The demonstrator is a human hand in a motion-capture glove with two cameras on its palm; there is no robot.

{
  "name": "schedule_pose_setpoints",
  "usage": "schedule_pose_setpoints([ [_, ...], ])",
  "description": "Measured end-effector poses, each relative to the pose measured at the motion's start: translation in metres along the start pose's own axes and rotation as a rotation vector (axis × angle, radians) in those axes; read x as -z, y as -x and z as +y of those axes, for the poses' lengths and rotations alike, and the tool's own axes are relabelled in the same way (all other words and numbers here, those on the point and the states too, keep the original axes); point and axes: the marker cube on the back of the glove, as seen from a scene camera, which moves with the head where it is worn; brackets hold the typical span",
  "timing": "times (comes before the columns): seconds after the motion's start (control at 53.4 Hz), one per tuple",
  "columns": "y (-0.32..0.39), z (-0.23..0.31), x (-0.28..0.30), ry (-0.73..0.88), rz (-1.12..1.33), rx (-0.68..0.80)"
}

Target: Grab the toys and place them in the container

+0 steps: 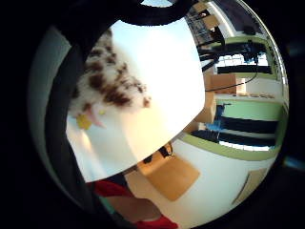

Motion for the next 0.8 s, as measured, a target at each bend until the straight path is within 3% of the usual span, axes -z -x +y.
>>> schedule_pose_setpoints([
  [0.805,-0.038,-0.040,-0.043,0.069,-0.122,-0.058],
])
